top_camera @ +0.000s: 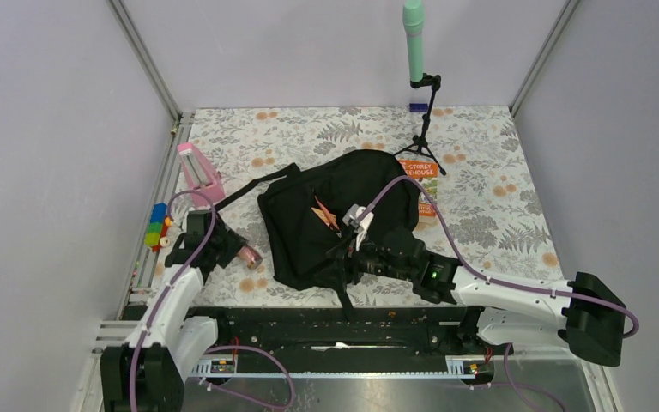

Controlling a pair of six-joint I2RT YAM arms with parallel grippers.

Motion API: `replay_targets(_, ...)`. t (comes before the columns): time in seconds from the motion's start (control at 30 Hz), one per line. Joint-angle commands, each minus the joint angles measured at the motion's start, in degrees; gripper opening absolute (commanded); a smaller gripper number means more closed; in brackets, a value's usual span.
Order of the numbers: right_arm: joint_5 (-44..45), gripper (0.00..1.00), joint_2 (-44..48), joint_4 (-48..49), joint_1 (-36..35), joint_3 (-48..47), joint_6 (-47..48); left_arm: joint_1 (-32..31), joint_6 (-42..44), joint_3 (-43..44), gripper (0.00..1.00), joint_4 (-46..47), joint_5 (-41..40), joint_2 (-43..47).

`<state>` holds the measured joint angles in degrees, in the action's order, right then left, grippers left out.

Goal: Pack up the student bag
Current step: Pick up the stationery from the center of the board.

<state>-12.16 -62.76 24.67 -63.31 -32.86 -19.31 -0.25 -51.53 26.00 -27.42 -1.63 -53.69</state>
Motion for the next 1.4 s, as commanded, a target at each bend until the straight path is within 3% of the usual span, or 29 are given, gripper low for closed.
replay_targets(0.0, 14.0, 0.84, 1.1, -6.0, -0.4, -2.3, -5.4, 0.3, 7.0, -0.6, 0.18, 9.3, 10.4, 9.5)
replay_targets(0.17, 18.5, 0.89, 1.2, -7.0, -0.3, -3.5, -10.4, -7.3, 15.8, 2.2, 0.18, 8.5, 14.3, 17.5)
replay_targets(0.33, 20.2, 0.92, 1.5, -9.2, -0.3, -6.7, -14.6, -18.9, 18.6, 1.7, 0.17, 19.6, 21.9, 23.8)
replay_targets(0.6, 24.6, 1.00, 10.0, -16.0, 1.9, -9.0, -26.0, -32.3, 20.4, 3.7, 0.16, 29.9, 23.6, 23.2)
replay_targets(0.73, 23.8, 1.00, 12.8, -17.2, 2.9, -9.7, -26.8, -38.4, 20.9, 5.6, 0.15, 33.1, 23.9, 20.0)
replay_targets(0.87, 21.1, 0.94, 11.0, -20.9, 2.9, -13.7, -25.9, -44.5, 22.5, 7.9, 0.15, 34.7, 22.7, 16.8)
replay_targets(1.03, 17.2, 0.88, 9.7, -18.9, 2.9, -14.5, -25.9, -49.6, 24.1, 9.4, 0.14, 35.2, 19.9, 13.7)
replay_targets(1.17, 17.0, 0.82, 6.9, -21.6, 2.9, -16.1, -25.8, -51.0, 24.2, 9.3, 0.14, 36.6, 17.7, 13.3)
replay_targets(1.27, 15.1, 0.82, 5.3, -19.5, 2.8, -15.7, -25.9, -51.0, 23.9, 8.3, 0.14, 38.1, 17.0, 13.3)
replay_targets(1.37, 13.7, 0.75, 3.2, -17.9, 2.6, -15.9, -26.6, -51.0, 23.1, 7.8, 0.14, 39.4, 16.9, 13.2)
